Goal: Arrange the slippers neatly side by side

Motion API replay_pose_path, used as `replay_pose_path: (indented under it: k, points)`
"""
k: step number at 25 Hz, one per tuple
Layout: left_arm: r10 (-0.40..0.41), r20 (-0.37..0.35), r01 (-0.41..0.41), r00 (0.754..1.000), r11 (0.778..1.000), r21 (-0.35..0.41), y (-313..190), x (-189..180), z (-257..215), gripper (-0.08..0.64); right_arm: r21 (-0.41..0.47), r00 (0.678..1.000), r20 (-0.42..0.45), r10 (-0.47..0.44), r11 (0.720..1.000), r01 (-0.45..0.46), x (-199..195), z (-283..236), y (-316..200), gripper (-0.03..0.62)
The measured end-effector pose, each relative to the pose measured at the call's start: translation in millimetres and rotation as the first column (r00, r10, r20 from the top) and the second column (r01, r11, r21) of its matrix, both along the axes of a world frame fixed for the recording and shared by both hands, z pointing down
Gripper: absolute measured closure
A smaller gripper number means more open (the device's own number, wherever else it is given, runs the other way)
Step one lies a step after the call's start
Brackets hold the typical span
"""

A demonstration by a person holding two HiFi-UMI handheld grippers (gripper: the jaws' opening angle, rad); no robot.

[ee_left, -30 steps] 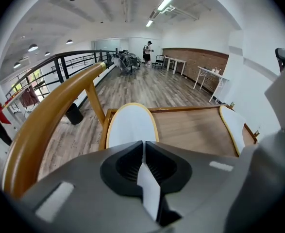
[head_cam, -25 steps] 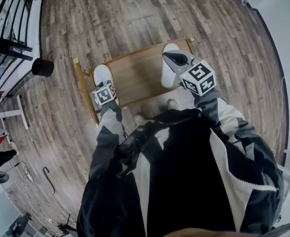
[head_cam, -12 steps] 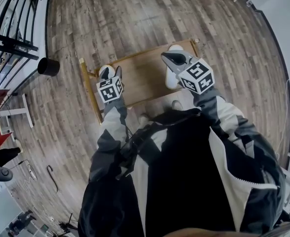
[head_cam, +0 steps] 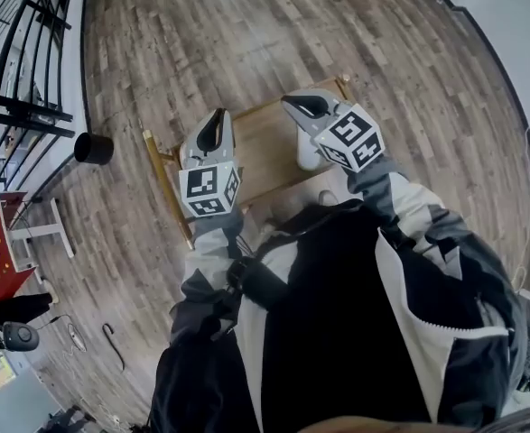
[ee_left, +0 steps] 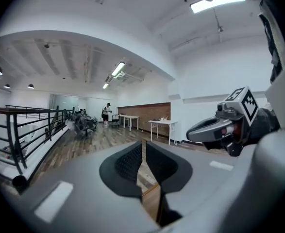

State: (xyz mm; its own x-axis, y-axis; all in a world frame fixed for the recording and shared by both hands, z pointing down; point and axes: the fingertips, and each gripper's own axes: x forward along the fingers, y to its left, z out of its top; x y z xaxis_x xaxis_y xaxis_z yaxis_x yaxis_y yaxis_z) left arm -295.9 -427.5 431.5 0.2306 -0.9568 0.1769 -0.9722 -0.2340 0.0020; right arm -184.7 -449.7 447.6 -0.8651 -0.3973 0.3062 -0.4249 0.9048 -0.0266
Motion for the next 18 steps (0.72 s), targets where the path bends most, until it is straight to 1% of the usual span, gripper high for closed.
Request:
replay_pose_path:
  k: [3,7,13,18]
  points:
    - [0.037,-0.006,-0.037,0.999,0.999,0.031,7,24,-12,0.546,0.033,1.000,0.024,0.012,0.999,-0.013,5,-17,0,0.589]
    - [0.070,-0.006,-0.070,0.997,0.997,0.031,11,45,-16,0.548,0.036,1.000,0.026,0.009,0.999,-0.010,8,-20,6,0.589]
    - [0.067,-0.002,-0.067,0.998,0.998,0.019,10,49,-17,0.548,0.025,0.999,0.035,0.002,1.000,-0.003,8,-22,10,0.589]
    - [0.059,-0.010,-0.059,0.998,0.998,0.016,9,47,-17,0.548,0.023,1.000,0.020,0.003,1.000,-0.003,8,-20,10,0.589]
